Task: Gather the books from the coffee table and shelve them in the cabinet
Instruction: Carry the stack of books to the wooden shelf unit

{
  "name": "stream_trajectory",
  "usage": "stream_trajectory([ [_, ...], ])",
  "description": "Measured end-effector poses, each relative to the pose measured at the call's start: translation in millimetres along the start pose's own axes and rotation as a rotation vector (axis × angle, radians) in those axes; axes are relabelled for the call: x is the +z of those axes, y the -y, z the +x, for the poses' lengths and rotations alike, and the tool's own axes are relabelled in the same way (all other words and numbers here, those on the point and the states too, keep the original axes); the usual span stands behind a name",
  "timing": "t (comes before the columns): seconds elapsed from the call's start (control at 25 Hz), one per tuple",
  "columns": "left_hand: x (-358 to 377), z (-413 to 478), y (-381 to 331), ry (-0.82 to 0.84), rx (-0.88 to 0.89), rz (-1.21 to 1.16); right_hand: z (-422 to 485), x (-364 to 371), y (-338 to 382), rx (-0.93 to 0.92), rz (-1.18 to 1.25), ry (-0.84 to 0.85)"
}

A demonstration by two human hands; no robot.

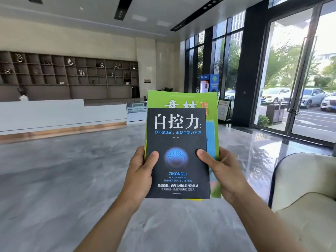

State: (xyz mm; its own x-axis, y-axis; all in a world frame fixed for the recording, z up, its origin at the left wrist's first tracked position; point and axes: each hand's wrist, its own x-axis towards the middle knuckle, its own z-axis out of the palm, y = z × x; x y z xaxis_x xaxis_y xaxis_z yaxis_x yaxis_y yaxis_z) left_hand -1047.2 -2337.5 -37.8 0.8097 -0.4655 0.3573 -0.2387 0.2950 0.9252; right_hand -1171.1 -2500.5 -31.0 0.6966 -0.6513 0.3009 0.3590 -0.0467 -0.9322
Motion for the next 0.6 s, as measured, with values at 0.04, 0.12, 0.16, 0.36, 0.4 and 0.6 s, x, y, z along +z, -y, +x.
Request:
stream_trajectory([
  [0.04,-2,30,13,0.001,-0.001,-0.002,30,6,-13,-0.003,0.008,0.005],
  [0.12,-3,90,31,-0.010,-0.014,-0.013,93,15,-32,-0.002,0.011,0.012],
  [0.16,-3,120,39,-0.022,-0.012,-0.024,126,21,-38,-0.002,0.010,0.021],
  [0.36,-6,268,65,-0.014,0.026,-0.021,272,50,-64,-0.015,0.020,0.038],
  [0.4,-6,296,71,-0.005,0.024,-0.020,297,53,-70,-0.014,0.028,0.038],
  [0.6,-15,447,142,0.008,-0.006,-0.030,443,78,-130,0.001,0.011,0.002],
])
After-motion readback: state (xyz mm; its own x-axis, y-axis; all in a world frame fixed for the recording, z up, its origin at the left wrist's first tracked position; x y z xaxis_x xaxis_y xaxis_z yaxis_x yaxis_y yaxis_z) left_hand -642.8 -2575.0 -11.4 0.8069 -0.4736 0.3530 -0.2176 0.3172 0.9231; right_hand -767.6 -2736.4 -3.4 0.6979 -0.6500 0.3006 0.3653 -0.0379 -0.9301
